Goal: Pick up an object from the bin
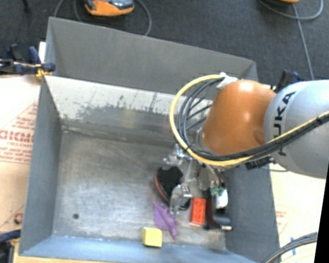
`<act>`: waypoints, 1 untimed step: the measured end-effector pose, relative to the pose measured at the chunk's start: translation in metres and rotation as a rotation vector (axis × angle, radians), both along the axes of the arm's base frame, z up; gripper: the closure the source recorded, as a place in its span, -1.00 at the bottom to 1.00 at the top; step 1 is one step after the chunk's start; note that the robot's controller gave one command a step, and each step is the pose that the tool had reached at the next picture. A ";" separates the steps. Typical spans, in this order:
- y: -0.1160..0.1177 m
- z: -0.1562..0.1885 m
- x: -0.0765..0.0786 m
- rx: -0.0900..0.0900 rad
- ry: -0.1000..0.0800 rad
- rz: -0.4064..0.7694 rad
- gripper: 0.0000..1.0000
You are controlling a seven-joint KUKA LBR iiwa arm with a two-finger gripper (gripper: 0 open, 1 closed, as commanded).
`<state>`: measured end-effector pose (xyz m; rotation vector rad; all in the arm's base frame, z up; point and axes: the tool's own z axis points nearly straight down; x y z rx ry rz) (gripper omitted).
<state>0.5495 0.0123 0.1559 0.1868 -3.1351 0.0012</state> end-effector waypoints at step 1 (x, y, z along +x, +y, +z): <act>-0.014 -0.018 -0.008 -0.001 -0.013 0.153 -1.00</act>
Offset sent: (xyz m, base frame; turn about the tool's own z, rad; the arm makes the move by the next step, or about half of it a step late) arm -0.0081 -0.0421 -0.0859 -0.1676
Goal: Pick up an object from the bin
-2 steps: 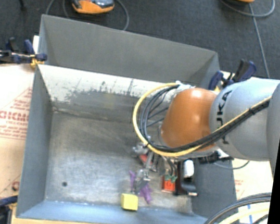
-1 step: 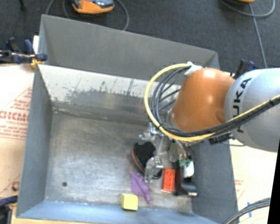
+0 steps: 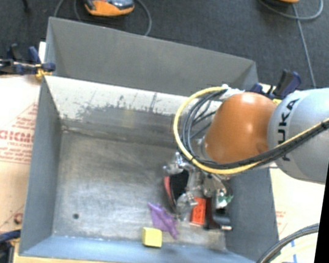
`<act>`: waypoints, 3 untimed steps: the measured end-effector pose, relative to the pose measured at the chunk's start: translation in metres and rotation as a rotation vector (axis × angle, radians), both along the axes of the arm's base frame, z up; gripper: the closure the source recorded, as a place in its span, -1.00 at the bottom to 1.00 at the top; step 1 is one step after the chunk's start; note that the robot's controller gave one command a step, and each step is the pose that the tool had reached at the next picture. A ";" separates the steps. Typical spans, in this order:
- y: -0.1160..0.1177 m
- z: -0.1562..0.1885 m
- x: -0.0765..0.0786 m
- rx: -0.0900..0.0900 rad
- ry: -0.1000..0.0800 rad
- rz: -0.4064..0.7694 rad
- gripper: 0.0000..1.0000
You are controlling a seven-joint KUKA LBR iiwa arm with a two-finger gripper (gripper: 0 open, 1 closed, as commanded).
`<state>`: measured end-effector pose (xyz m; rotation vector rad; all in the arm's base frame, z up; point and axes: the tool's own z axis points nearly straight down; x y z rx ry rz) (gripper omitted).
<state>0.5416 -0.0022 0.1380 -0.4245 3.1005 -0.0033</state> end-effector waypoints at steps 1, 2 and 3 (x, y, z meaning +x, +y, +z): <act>-0.011 -0.031 -0.003 0.003 0.009 -0.199 -1.00; -0.033 -0.055 -0.009 0.002 0.005 -0.079 -1.00; -0.064 -0.064 0.022 0.006 0.006 -0.087 1.00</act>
Offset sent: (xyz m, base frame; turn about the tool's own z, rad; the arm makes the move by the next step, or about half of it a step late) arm -0.0145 -0.0463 -0.0680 0.0451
